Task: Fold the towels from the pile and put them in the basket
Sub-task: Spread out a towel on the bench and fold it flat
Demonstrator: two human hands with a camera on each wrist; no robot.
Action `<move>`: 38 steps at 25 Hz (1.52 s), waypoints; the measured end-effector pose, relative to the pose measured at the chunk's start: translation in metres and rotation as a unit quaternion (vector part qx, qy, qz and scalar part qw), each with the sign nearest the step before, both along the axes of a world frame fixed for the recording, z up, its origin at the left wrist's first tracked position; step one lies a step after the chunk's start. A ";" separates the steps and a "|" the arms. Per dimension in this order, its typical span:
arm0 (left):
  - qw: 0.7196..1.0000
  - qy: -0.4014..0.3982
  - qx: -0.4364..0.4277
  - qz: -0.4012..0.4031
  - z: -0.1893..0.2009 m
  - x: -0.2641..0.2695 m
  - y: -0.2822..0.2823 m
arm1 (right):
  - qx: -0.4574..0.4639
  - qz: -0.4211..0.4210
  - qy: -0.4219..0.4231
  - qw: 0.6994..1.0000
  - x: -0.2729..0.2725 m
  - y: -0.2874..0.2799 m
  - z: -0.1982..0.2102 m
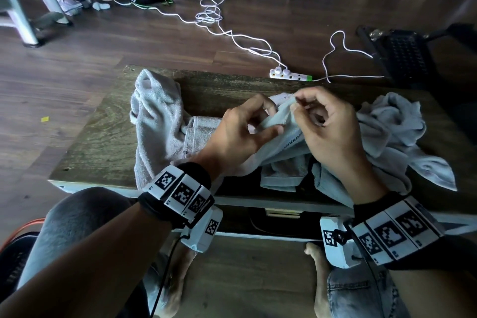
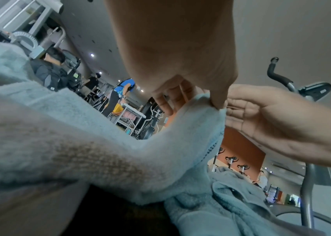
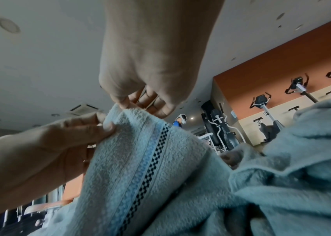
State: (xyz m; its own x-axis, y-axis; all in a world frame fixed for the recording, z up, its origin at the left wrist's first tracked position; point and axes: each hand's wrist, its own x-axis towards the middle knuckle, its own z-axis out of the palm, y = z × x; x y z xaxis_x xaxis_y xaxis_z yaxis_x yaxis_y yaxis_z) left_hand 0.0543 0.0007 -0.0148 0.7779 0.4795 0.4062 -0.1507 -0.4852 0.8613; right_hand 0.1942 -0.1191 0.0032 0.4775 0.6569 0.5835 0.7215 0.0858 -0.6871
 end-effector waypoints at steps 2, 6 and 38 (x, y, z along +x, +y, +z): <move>0.999 0.001 0.029 0.024 0.002 -0.007 -0.002 | 0.000 0.004 -0.007 1.000 -0.003 -0.007 0.008; 0.995 0.035 0.087 0.047 0.009 -0.021 0.000 | 0.016 -0.003 0.006 1.000 -0.007 -0.015 0.025; 0.968 0.106 0.171 0.150 0.153 -0.134 0.081 | 0.035 -0.174 0.147 0.973 0.035 -0.027 0.144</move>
State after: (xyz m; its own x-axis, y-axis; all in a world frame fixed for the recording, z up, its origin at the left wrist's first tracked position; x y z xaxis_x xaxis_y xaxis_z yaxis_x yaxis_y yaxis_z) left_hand -0.0802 0.0819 0.1380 0.7074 0.5631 0.4272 0.2044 -0.7416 0.6390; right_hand 0.2295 -0.1465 0.1470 0.8169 0.3891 0.4258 0.4881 -0.0733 -0.8697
